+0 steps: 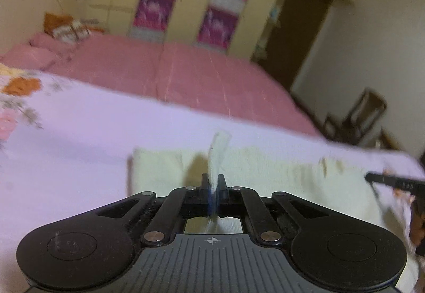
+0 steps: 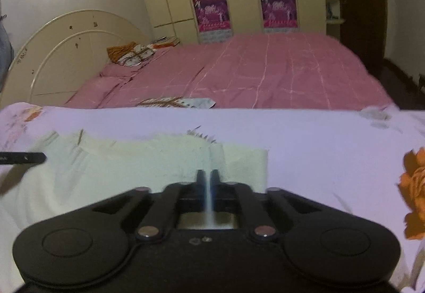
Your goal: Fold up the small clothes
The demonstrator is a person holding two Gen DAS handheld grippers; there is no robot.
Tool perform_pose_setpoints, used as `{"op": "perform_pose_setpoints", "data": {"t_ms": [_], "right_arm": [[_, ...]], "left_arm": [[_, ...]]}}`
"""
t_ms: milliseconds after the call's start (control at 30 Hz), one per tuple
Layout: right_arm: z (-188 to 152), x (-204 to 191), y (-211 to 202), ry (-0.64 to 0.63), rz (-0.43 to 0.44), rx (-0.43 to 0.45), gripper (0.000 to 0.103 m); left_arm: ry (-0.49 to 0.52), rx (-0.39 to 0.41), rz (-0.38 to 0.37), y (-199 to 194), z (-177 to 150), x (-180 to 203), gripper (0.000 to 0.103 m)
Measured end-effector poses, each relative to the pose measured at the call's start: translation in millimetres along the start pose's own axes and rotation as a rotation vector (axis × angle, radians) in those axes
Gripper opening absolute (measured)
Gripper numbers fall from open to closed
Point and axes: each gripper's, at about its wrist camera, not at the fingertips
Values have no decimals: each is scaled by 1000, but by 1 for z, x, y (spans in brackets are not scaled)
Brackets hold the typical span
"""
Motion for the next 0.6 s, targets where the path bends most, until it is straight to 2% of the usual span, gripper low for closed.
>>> {"op": "perform_pose_setpoints", "data": {"t_ms": [100, 167, 267, 367, 433, 467, 500, 533, 600], "right_arm": [[4, 5, -13, 18, -5, 84, 2], [6, 8, -19, 26, -13, 126, 1], [10, 21, -16, 61, -38, 147, 1], [7, 32, -3, 89, -43, 96, 1], [5, 36, 5, 135, 23, 41, 1], [3, 36, 4, 144, 41, 34, 7], [2, 34, 2, 130, 36, 39, 20], [1, 32, 2, 118, 40, 45, 26], [3, 29, 4, 103, 61, 41, 28]], "left_arm": [[-31, 97, 7, -14, -1, -6, 3], [-34, 124, 28, -17, -3, -8, 3], [-30, 97, 59, -8, -6, -7, 3], [-41, 4, 91, 9, -11, -9, 3], [-43, -9, 86, 11, -14, -13, 3], [-44, -5, 85, 10, -15, -14, 3], [-44, -7, 84, 10, -15, -14, 4], [-43, -8, 82, 10, -15, -15, 4], [-38, -13, 83, 11, -13, -15, 4]]}}
Point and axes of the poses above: each gripper's, at about its wrist camera, not at the fingertips, and y roughly the way its jaws point, x to its right, z to its top, and after that the axes turned 2 degrees about x, right-handed
